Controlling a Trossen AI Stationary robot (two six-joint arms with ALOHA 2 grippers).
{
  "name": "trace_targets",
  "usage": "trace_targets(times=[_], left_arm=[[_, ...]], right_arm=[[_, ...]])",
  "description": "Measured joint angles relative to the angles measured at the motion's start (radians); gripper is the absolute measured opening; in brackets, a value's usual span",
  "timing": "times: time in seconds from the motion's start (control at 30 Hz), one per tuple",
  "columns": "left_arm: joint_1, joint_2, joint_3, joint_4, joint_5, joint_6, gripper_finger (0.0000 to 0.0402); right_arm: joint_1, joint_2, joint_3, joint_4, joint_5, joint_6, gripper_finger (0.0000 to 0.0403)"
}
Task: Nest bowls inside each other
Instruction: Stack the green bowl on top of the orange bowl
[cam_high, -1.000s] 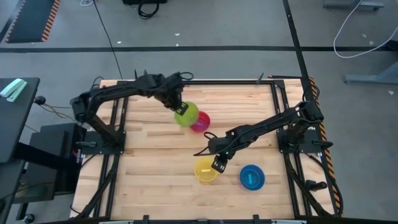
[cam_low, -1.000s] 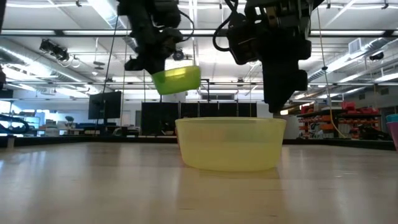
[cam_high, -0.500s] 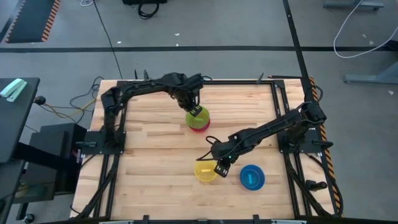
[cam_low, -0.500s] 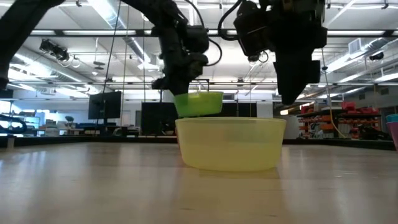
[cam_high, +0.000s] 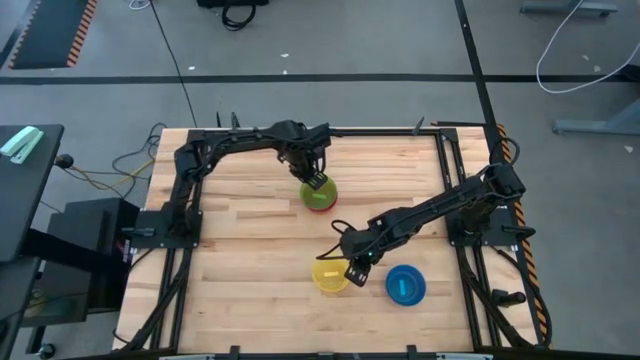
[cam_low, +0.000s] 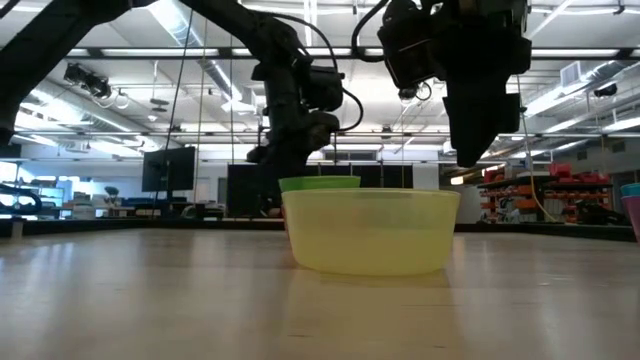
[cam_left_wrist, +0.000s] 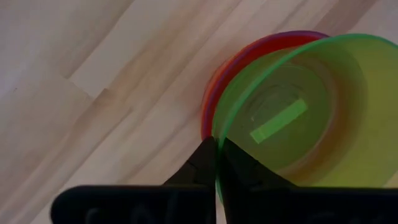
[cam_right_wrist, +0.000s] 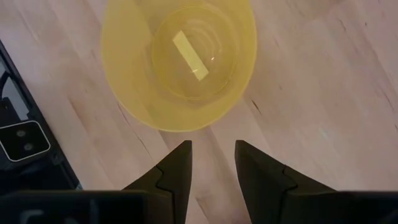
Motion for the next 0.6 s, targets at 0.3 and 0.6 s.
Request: trace_targets(times=[0.3,0.6], left_arm=[[0.003,0.0,0.0,0.004,0.001,0.002,0.0058],[0.006,-0.001,0.0,-0.005,0.046,0.01,0.0095]], right_arm=[[0.0,0.0,0.0,0.005,0.0,-0.002,0.013],[-0.001,0.0,-0.001,0.008,0.0,-0.001,0.013]])
